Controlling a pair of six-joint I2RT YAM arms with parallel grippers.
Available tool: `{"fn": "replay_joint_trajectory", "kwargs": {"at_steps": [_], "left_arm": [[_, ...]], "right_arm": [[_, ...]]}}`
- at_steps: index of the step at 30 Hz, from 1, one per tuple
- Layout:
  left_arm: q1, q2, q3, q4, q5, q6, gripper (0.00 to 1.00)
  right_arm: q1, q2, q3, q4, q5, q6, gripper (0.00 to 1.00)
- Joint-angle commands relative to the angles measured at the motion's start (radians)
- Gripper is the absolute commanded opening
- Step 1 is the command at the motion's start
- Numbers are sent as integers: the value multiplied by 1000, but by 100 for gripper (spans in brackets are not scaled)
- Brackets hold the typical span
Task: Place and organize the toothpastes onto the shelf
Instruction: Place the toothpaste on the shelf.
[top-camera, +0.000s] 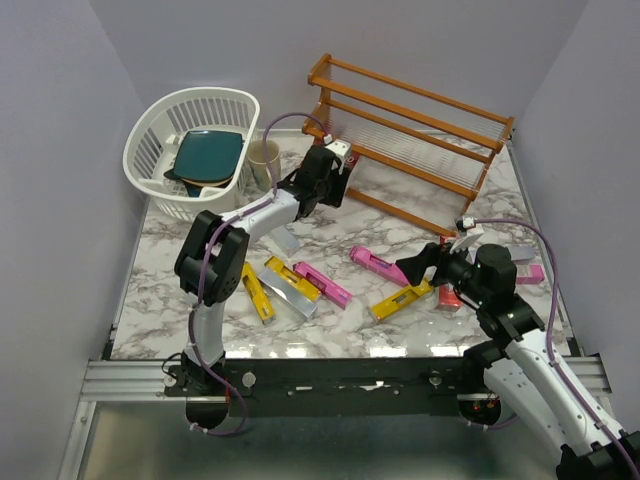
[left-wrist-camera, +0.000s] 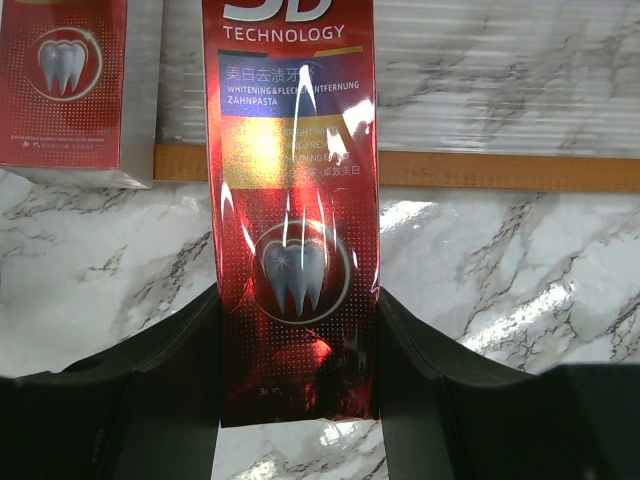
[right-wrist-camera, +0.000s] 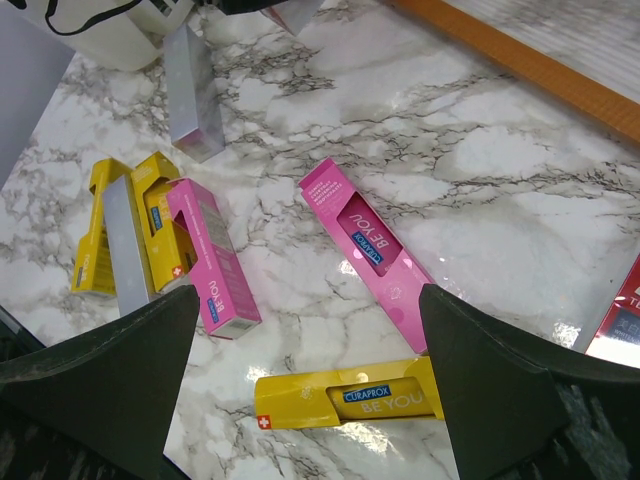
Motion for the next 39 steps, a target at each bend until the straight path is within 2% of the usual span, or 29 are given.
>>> {"fn": "replay_joint_trajectory", "kwargs": {"at_steps": [1,17,22,28,33,39], "left_arm": [[13,50,91,19,37,60,59],[47,249,332,-6,17,117,64],[57,295,368,-18,-12,111,72],[65,276,334,0,-23,76,75],[65,190,225,71,-46,25,82],[64,75,129,74,-87,-133,87]], "right_arm": [[7,0,1,-9,13,-19,100],[7,14,8,-20,20,-21,100],[7,14,10,-21,25,-19,100],[7,15,10,-25,22,-19,100],[7,14,10,-25,19,-18,100],[7,14,10,-23,16,-16,100]]}}
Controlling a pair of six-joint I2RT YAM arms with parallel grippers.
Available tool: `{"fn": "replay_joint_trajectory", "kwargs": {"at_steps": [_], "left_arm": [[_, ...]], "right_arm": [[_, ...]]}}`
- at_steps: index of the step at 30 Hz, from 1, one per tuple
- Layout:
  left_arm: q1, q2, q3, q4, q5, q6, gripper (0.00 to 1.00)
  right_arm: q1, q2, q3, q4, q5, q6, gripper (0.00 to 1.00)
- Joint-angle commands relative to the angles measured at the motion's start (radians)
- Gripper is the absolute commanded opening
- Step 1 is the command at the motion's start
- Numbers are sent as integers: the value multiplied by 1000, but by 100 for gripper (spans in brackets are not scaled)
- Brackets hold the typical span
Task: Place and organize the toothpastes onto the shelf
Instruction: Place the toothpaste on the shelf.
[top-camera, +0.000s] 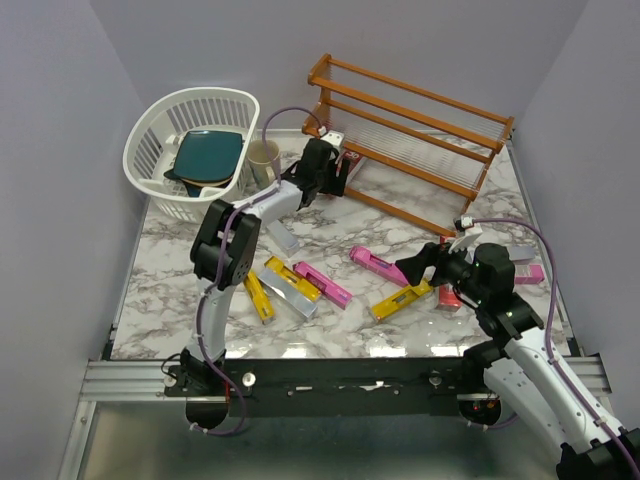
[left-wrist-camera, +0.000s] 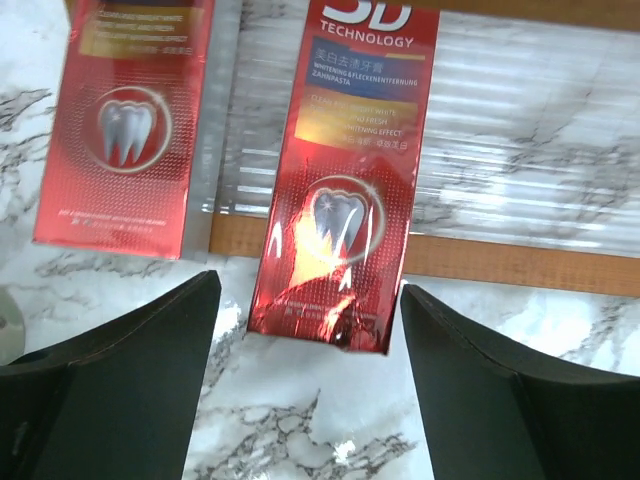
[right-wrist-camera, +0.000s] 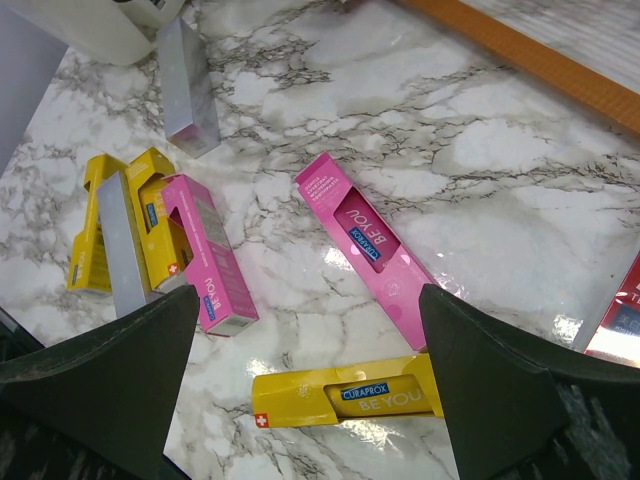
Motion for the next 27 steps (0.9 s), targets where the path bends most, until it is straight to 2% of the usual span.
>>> {"fn": "replay_joint_trajectory", "kwargs": {"at_steps": [1,8,13,16,27], "left_arm": [[2,-162,-74,46,-58,-168,87],[2,-299,-327,199,-88,-578,99],[4,-299,-430,295,-65,-878,99],[4,-267,-464,374,-39,-981,99],[15,-169,-475,489,-93,-1121,91]], "right_arm": [[7,-2,10,-21,17,-14,100],[7,-1,8,-15,9,-13,100],[7,-9,4,-13,6,-10,100],[7,-18,-1,-13,6,-10,100],[7,-45,-22,0,-14,-8,100]]}}
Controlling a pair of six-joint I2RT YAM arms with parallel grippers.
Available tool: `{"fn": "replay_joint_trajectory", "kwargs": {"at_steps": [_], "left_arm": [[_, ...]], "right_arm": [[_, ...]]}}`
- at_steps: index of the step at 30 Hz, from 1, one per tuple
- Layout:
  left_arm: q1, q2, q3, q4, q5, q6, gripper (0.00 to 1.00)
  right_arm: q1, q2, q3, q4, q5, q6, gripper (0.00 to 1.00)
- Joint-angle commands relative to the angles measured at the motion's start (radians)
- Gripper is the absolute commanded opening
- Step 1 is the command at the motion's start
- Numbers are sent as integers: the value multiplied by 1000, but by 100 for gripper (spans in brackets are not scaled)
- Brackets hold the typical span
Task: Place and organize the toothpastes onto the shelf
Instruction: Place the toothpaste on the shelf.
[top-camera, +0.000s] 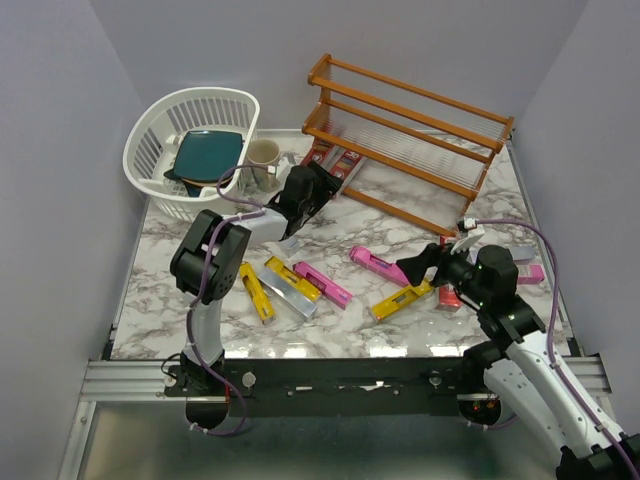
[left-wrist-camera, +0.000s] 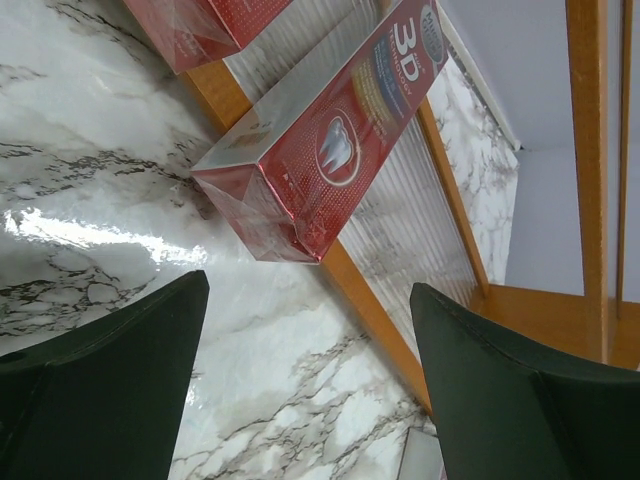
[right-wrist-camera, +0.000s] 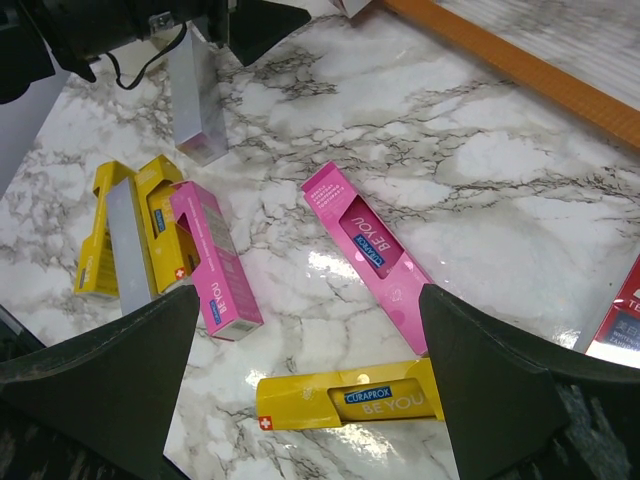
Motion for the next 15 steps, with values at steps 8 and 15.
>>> {"fn": "replay_joint_trajectory", "kwargs": {"at_steps": [8,15], "left_arm": [[22,118,-1,166,-49,-140,88],[35,156,-31,284,-53,-178,84]], "right_arm": [[7,-47,-34,14,-48,-4,100],[7,-41,-43,37,-82,-1,100]]}}
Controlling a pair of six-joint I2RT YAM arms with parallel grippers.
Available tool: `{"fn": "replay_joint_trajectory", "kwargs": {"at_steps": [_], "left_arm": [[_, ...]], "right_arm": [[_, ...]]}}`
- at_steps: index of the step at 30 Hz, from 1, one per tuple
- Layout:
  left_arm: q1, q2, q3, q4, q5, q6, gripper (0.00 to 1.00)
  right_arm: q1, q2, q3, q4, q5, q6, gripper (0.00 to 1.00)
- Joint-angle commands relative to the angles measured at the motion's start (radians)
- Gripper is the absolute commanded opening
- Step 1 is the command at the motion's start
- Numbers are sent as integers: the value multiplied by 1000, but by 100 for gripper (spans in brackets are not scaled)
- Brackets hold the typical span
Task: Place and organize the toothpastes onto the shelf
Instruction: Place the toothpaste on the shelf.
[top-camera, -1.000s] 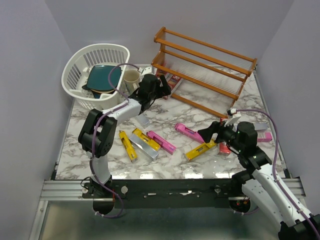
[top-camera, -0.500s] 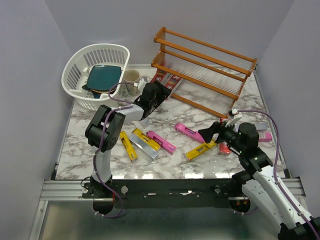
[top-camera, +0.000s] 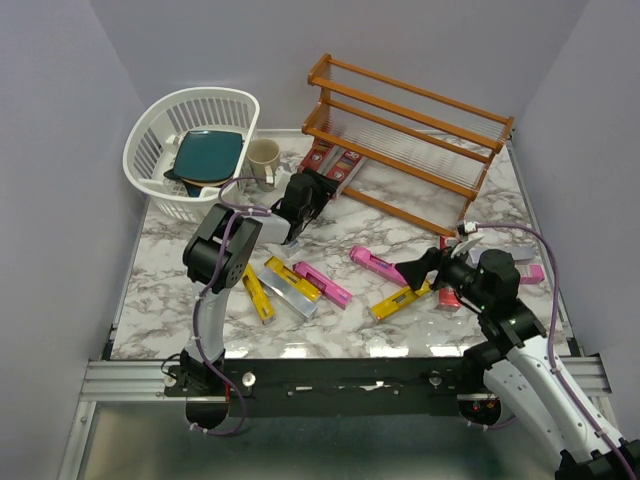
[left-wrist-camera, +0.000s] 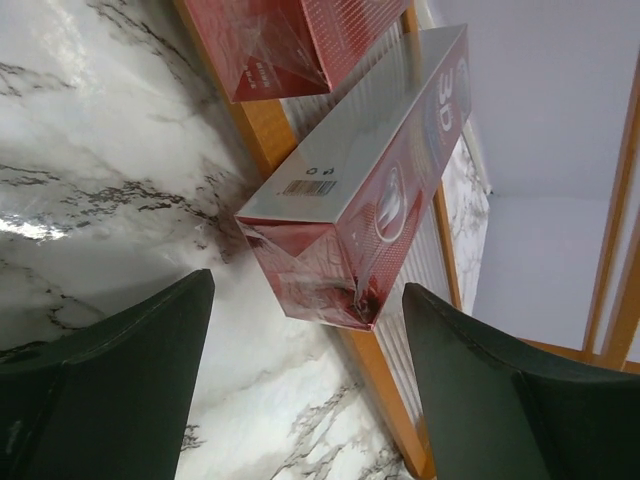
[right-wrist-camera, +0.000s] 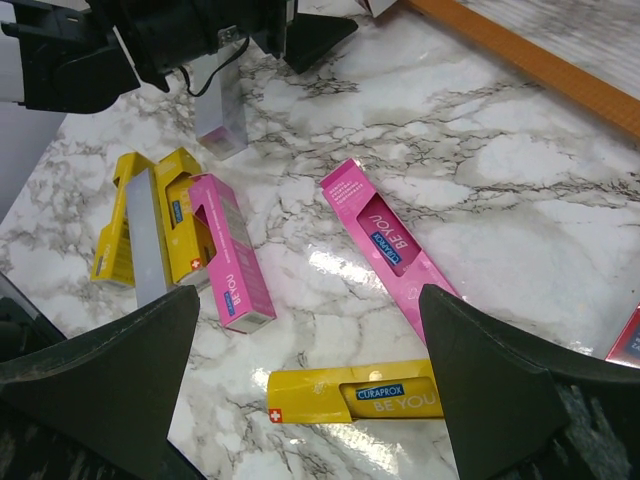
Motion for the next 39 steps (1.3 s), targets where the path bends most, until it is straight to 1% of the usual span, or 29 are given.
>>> {"fn": "replay_joint_trajectory", "kwargs": {"at_steps": [1,5,6,8,9,11,12,15,16,20,21,23,24,30,31,34,39], "left_arm": [[18,36,-25,128,-36,-46,84],[24,61,-24,174,-33,-57,81],[24,67,-22,186,-31,-66,77],[26,82,-19,212,-27,-76,76],[26,87,-18,221,-24,-83,73],[26,99,-12,234,-24,-87,73],[26,102,-10,235,-27,-89,69],[26,107,-9,243,-30,-89,67],[26,107,-7,246,-27,-83,64],[26,104,-2,249,-22,-80,63],[26,102,-2,248,-24,-81,58],[26,96,-5,251,-25,-74,56],[26,95,-7,252,-27,-72,53],[26,78,-19,264,-48,-84,49],[26,75,-21,269,-54,-90,46],[26,73,-25,287,-67,-118,45],[26,87,-30,366,-63,-147,44]], "right_arm": [[7,1,-22,36,-49,-1,100],[5,-2,-26,41,-49,-3,100],[7,-2,-28,42,-52,-1,100],[7,1,-29,48,-53,0,100],[7,2,-29,48,-57,-1,100],[7,4,-29,51,-57,-1,100],[7,4,-31,51,-57,-1,100],[7,2,-31,51,-57,0,100],[7,4,-32,51,-55,0,100],[9,5,-31,53,-57,-1,100],[7,4,-31,53,-57,0,100],[7,5,-31,53,-57,-1,100],[7,5,-31,53,-57,0,100],[7,5,-31,53,-55,0,100],[7,5,-31,51,-55,0,100],[7,5,-31,51,-55,0,100],[7,4,-31,51,-55,-1,100]]}}
